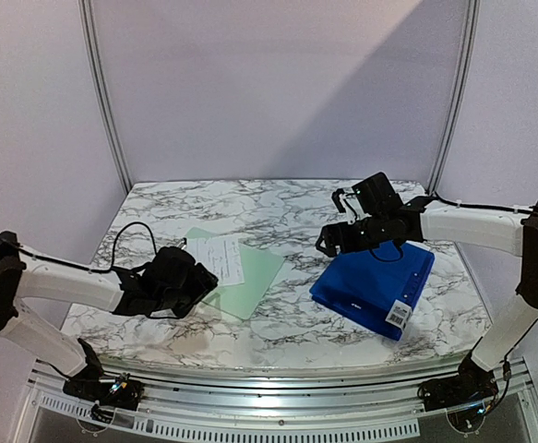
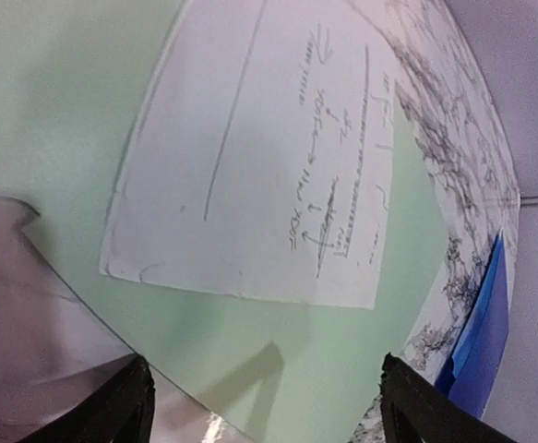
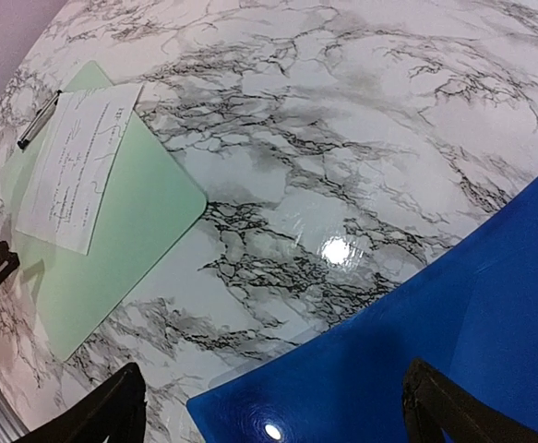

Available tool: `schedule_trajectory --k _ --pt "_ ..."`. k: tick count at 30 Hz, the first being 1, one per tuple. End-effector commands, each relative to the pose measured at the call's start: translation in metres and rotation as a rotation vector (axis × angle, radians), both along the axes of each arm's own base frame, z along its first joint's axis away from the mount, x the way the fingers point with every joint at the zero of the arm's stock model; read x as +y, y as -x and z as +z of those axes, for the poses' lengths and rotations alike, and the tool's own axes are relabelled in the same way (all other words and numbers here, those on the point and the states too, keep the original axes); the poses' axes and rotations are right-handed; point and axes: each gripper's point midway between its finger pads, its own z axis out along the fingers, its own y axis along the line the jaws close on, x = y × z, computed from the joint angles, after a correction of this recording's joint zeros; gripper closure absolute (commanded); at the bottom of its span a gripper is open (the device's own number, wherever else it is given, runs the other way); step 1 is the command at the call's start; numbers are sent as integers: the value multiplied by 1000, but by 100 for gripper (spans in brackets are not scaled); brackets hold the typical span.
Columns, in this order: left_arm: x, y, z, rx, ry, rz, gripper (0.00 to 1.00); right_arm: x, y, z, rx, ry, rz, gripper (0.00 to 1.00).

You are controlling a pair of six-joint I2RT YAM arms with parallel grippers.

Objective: Put the files into the folder

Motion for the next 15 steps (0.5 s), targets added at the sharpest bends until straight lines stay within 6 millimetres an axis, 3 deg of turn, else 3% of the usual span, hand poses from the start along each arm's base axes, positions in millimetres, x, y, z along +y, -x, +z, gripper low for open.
schedule_trajectory --k 1,3,6,10,15 --pt "-49 15 -18 77 21 -140 16 -11 7 4 1 1 -17 4" --pt "-57 15 -17 69 -26 -167 16 -7 10 6 12 -29 0 4" --pt "-52 15 -9 42 -127 -178 16 9 17 8 39 -118 57 4" --pt "-43 11 15 -28 -222 -194 16 39 22 12 88 -279 132 5" --pt "-33 -2 46 -147 -363 -272 16 74 13 8 166 -416 183 8"
